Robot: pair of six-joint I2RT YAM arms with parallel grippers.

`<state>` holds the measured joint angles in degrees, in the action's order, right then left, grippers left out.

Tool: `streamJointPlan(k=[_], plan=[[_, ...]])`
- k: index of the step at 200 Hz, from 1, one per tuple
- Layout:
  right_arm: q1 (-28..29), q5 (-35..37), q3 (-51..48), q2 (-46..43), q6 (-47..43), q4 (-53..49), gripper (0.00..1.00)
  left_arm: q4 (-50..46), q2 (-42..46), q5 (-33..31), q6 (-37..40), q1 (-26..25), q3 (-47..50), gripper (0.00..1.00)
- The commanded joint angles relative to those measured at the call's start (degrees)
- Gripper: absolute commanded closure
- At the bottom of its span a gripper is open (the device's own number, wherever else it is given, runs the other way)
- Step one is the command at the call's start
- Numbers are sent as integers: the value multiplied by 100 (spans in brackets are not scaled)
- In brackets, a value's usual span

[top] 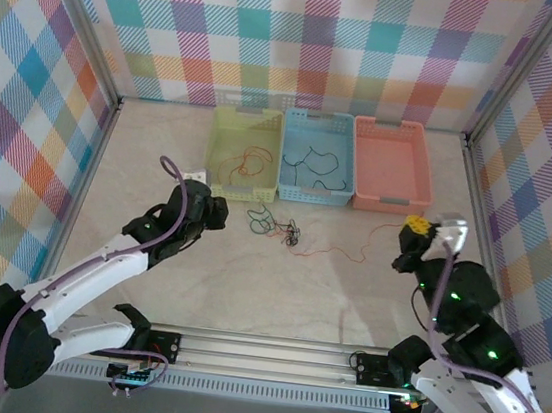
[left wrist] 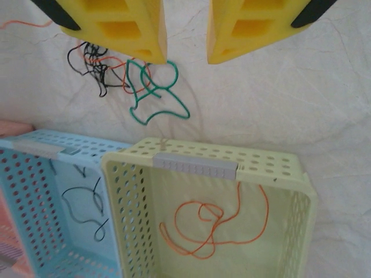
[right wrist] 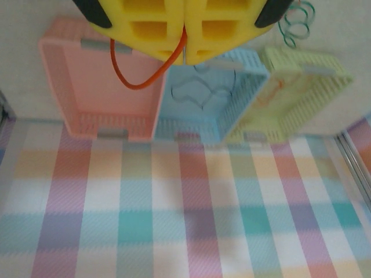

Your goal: Untangle the cables

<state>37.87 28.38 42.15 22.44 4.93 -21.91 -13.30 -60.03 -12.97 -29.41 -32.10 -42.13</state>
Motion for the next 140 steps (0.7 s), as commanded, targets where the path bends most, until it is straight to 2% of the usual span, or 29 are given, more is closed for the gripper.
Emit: streamJointPlan(k=[1, 25, 42, 66, 97, 129, 140], plan=[[19, -35, -503, 165, 322, 199, 100, 214, 102, -14, -49, 63, 49, 75], [15, 18, -706, 285, 316, 329, 100, 298, -56, 310, 13, 63, 1, 72], [8, -15, -761, 272, 335, 435, 100, 493, -320, 947, 105, 63, -66, 68], [-1, -465, -707, 165, 241, 781, 100, 861, -785, 1896, 190, -20, -188, 61], [-7, -712, -103, 362, 245, 808, 100, 952, -1185, 2289, 549, -456, -492, 52], [-10, -1370, 592, 717, 572, 772, 100, 1645, -1348, 3286, 982, -856, -727, 40], [-7, -1580, 848, 863, 730, 695, 100, 1871, -1417, 3401, 1035, -969, -877, 37]])
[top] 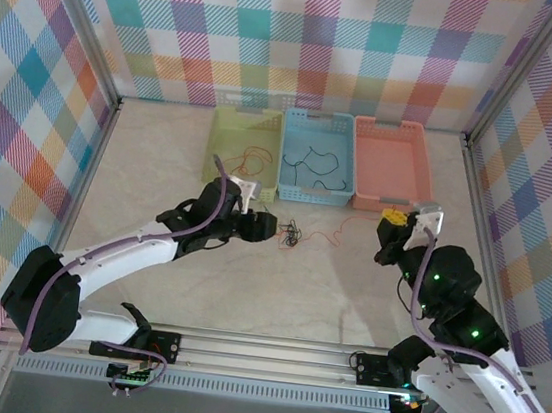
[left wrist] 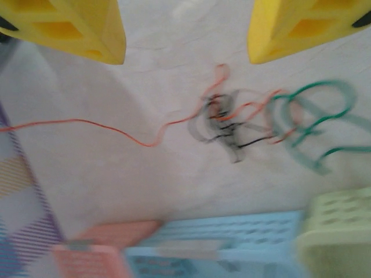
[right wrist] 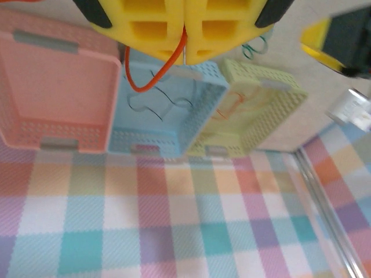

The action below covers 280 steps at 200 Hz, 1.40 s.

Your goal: Untangle the cables

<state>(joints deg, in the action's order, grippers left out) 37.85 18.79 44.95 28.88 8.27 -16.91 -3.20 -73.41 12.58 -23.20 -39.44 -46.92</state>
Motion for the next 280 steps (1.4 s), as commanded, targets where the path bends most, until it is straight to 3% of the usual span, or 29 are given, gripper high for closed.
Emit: streamJointPlan(k=[1, 21, 49, 77, 93, 119, 130, 155, 188, 219, 249, 259, 280], plan=[[-5, -639, 586, 234, 408, 191, 100, 876, -83, 849, 414, -237, -411, 37], [-10, -907, 915, 431, 699, 61, 100, 920, -195, 794, 638, -376, -769, 34], [-5, -1170, 1291, 749, 891, -104, 100, 1399, -98, 1184, 1111, -601, -833, 31], [-6, -1412, 1745, 1064, 938, -262, 100, 1195, -131, 1597, 1658, -756, -1018, 30], [-6, -1571, 1993, 1216, 932, -377, 100, 1026, -110, 1485, 1970, -862, -1084, 29], [-5, -1738, 2258, 1375, 990, -476, 100, 1847, 54, 1437, 2494, -982, -662, 27], [-5, -1818, 2297, 1413, 1017, -449, 100, 1813, 10, 1319, 2791, -1056, -734, 27], [-5, -1994, 2411, 1504, 1096, -470, 100, 1334, -236, 382, 3069, -1090, -1162, 30], [-5, -2136, 2415, 1494, 1114, -543, 100, 1954, -320, -258, 3246, -1088, -962, 32], [-5, -2085, 2457, 1445, 1081, -612, 100, 1820, -510, -281, 3202, -1091, -1136, 50], [-5, -1767, 2396, 1385, 1073, -685, 100, 2041, -317, -464, 3011, -1084, -987, 94], [-5, -1732, 2304, 1373, 1071, -675, 100, 2266, -149, -525, 2963, -1084, -827, 100], [-5, -1723, 2097, 1352, 1089, -592, 100, 2258, 110, -503, 2885, -1086, -761, 100]])
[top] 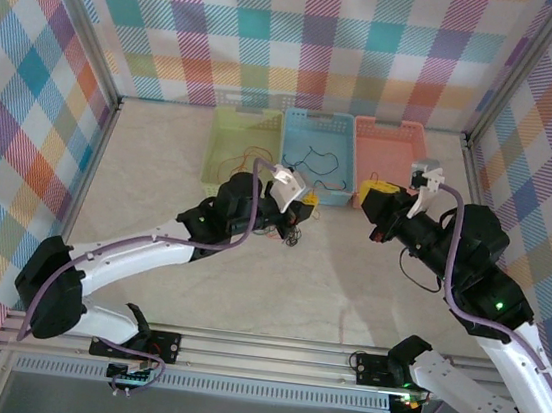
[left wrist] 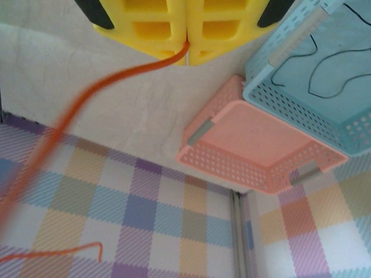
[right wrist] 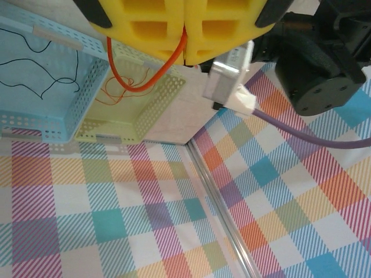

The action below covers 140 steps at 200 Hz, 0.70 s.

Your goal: Untangle the cables

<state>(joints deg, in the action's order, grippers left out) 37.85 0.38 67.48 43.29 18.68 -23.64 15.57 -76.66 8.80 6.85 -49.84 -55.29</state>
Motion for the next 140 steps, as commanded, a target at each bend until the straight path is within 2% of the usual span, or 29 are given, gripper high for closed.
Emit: streamJointPlan(k=[1, 29, 43, 54, 77, 81, 92, 106, 124, 140], plan=[[-5, 128, -170, -90, 48, 89, 100, 370, 448, -124, -126, -44, 69, 100], [-9, 417, -395, -78, -156, 232, 100, -216, 745, -249, -303, -43, -127, 100], [-15, 906, -542, 16, -309, 289, 100, -492, 915, -508, -602, -33, -216, 100], [-31, 1260, -811, 94, -386, 582, 100, -884, 982, -440, -827, 10, -433, 100], [-309, 1502, -1141, 632, -551, 986, 93, -2026, 960, -561, -1191, 38, -1154, 100], [-389, 1462, -1171, 760, -537, 1027, 89, -2168, 967, -578, -1230, 44, -1252, 100], [-661, 1188, -1223, 1138, -478, 1112, 69, -2527, 984, -599, -1395, 90, -1518, 100], [-980, 605, -1300, 1560, -394, 1278, 56, -2914, 961, -586, -1665, 156, -1872, 100], [-1162, -55, -1518, 1892, -459, 1673, 51, -3519, 879, -571, -1915, 204, -2391, 100], [-1212, -299, -1767, 2032, -770, 2038, 49, -3868, 786, -647, -2065, 248, -2795, 100]])
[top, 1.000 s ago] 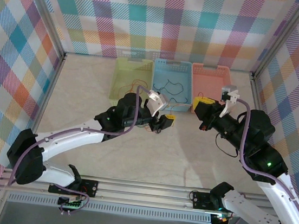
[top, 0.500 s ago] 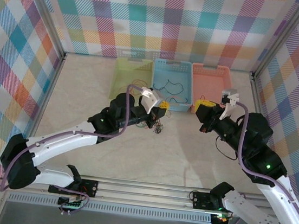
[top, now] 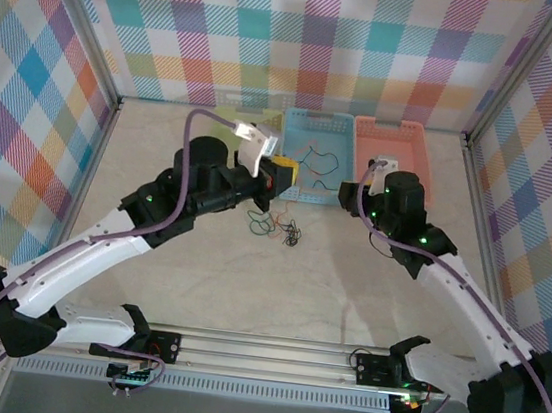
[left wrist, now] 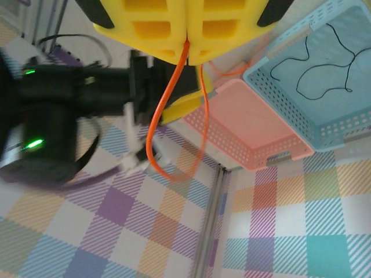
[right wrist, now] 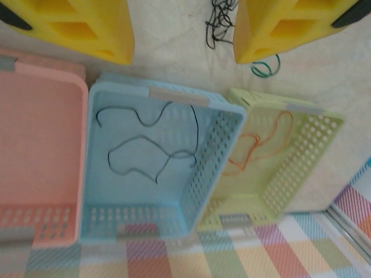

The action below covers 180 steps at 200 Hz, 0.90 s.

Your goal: Untangle the cables

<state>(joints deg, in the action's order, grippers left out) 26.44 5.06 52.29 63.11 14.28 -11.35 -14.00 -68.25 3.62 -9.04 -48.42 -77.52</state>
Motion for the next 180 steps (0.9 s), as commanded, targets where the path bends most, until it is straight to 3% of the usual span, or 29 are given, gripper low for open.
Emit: streamJointPlan(k=[1, 22, 63, 100, 134, 180], plan=[[-74, -777, -265, 64, -348, 828, 49, -942, -56, -135, -485, 110, -594, 100], [-146, -1403, -658, 241, -648, 1362, 52, -1243, -160, -261, -588, 179, -1007, 100], [-126, -3882, -1276, 549, -1100, 3153, 49, -1505, -249, -268, -560, 268, -1449, 100], [408, -4749, -1555, 640, -2377, 3927, 36, -1731, -322, -205, -554, 280, -1853, 100], [1199, -4522, -1570, 897, -3532, 4094, 24, -1930, -409, -91, -596, 289, -2167, 100], [1485, -4105, -1196, 1567, -3786, 4479, 24, -2163, -452, -112, -689, 289, -2453, 100]])
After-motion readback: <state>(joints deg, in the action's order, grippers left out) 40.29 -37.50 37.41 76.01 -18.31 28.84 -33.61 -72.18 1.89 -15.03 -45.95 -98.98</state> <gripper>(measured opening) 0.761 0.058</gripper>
